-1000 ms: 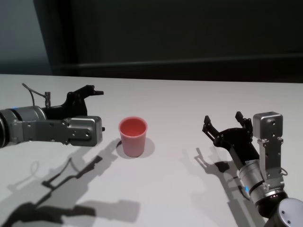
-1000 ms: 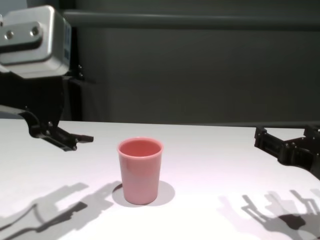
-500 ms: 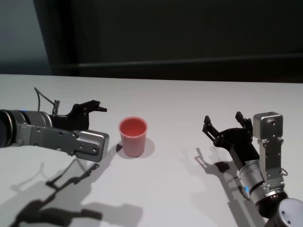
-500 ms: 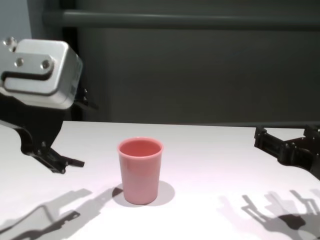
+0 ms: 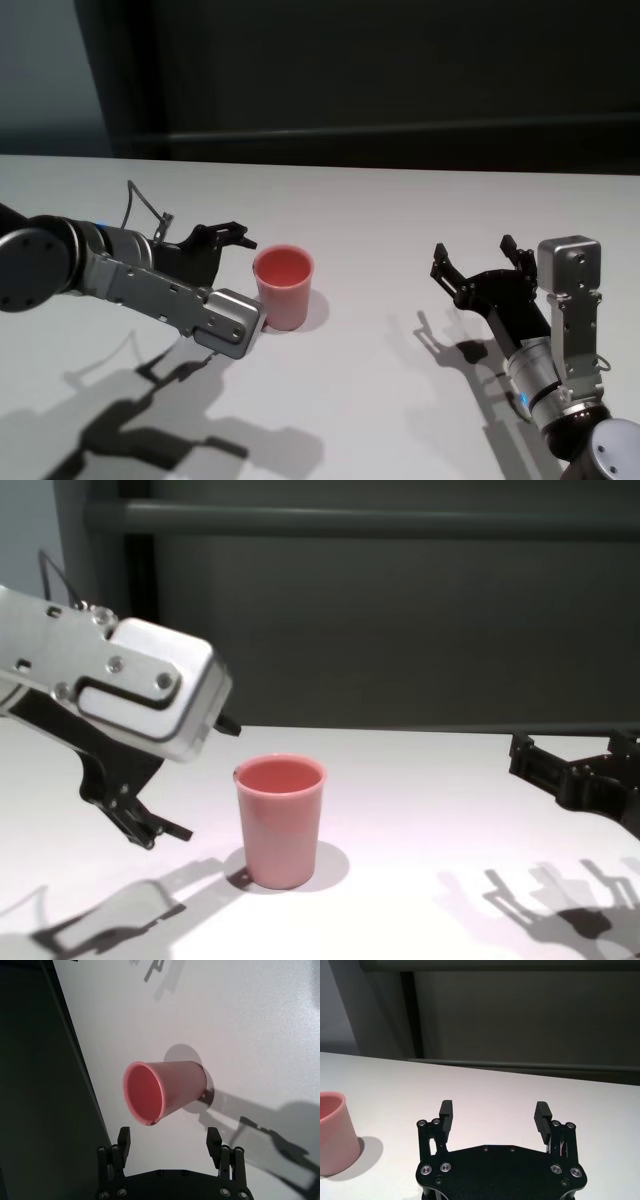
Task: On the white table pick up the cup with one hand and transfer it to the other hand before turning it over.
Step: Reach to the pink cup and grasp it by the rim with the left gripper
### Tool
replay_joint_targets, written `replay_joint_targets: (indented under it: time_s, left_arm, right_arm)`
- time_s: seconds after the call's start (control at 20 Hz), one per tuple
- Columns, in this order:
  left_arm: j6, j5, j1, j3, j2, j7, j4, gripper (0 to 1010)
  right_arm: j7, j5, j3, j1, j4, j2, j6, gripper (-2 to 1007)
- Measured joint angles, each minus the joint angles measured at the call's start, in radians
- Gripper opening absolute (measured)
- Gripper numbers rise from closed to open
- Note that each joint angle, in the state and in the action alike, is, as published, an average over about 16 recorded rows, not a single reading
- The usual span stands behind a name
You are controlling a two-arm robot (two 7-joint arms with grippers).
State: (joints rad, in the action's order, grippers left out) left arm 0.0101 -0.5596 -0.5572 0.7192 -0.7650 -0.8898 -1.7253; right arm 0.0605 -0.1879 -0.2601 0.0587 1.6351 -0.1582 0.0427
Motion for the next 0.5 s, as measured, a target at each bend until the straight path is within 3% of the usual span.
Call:
replay_joint_targets:
  time_s: [0.5]
  left_arm:
    - [-0.055, -0.033, -0.095, 0.090, 0.069, -0.061, 0.097, 1001]
  right_arm:
    - [0.000, 0.000, 0.000, 0.000, 0.000, 0.000, 0.000, 1000]
